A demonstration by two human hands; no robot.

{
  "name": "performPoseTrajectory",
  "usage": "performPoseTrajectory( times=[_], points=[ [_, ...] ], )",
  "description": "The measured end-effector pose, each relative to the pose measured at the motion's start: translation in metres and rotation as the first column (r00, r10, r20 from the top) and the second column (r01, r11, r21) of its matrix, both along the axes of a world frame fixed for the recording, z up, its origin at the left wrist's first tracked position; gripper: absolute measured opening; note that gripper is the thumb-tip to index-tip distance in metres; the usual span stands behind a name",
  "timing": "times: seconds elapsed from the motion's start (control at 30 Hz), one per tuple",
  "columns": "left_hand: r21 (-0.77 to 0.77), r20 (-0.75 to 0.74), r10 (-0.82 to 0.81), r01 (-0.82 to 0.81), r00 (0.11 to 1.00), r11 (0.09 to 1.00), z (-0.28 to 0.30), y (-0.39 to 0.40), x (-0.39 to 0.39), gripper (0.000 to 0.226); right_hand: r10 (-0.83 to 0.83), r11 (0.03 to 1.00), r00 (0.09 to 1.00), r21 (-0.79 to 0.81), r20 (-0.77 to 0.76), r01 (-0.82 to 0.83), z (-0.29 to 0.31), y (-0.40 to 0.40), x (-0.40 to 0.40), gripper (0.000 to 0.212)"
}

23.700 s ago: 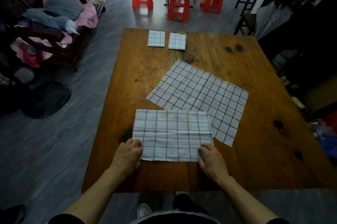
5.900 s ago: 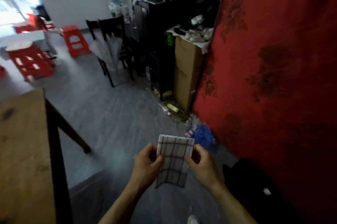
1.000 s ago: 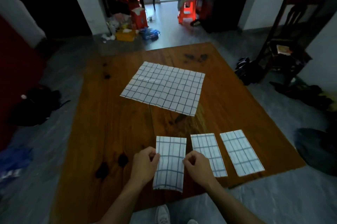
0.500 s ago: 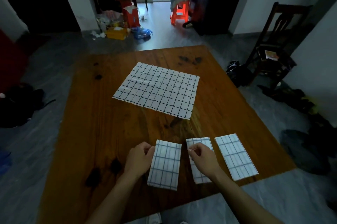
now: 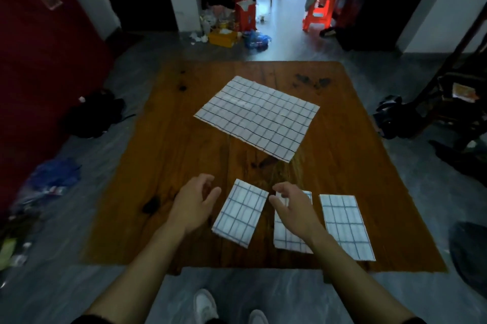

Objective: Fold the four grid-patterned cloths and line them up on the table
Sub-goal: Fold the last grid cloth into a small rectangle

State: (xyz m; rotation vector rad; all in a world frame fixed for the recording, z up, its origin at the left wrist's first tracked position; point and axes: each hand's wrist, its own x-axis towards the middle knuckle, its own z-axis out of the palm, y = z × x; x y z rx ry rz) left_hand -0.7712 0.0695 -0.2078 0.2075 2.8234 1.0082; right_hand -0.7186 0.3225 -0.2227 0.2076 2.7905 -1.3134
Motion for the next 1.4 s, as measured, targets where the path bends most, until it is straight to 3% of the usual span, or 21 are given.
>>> performPoseTrajectory(
  times=[0.2, 0.43, 0.67, 0.87, 1.13, 1.4],
  points=[
    [-0.011, -0.104, 0.132, -0.134, 0.986, 0.991, 0.018, -0.065, 0.035, 0.036, 0.210, 0.976, 0.974, 0.070, -0.083, -0.204, 0.032, -0.059, -0.018, 0.030],
    [0.017, -0.174, 0.282, -0.283, 0.943, 0.959, 0.028, -0.187, 0.091, 0.039, 0.406, 0.906, 0.914, 0.139, -0.020, -0.399, 0.044, -0.190, -0.007, 0.037],
    [0.070, -0.229, 0.445, -0.442, 0.866, 0.895, 0.032, -0.363, 0.169, 0.064, 0.563, 0.813, 0.826, 0.164, 0.020, -0.559, 0.052, -0.366, 0.021, 0.041],
    [0.083, -0.220, 0.516, -0.512, 0.828, 0.855, 0.027, -0.471, 0.203, 0.037, 0.625, 0.765, 0.779, 0.237, -0.048, -0.599, 0.049, -0.475, 0.041, 0.042],
    [0.081, -0.225, 0.567, -0.565, 0.792, 0.821, 0.015, -0.561, 0.179, 0.039, 0.671, 0.719, 0.741, 0.270, -0.030, -0.641, 0.039, -0.574, 0.005, 0.046],
    [-0.137, -0.121, 0.490, -0.503, 0.863, 0.853, 0.004, -0.641, 0.069, 0.060, 0.665, 0.727, 0.744, 0.288, -0.065, -0.624, 0.015, -0.671, -0.115, 0.055]
  ],
)
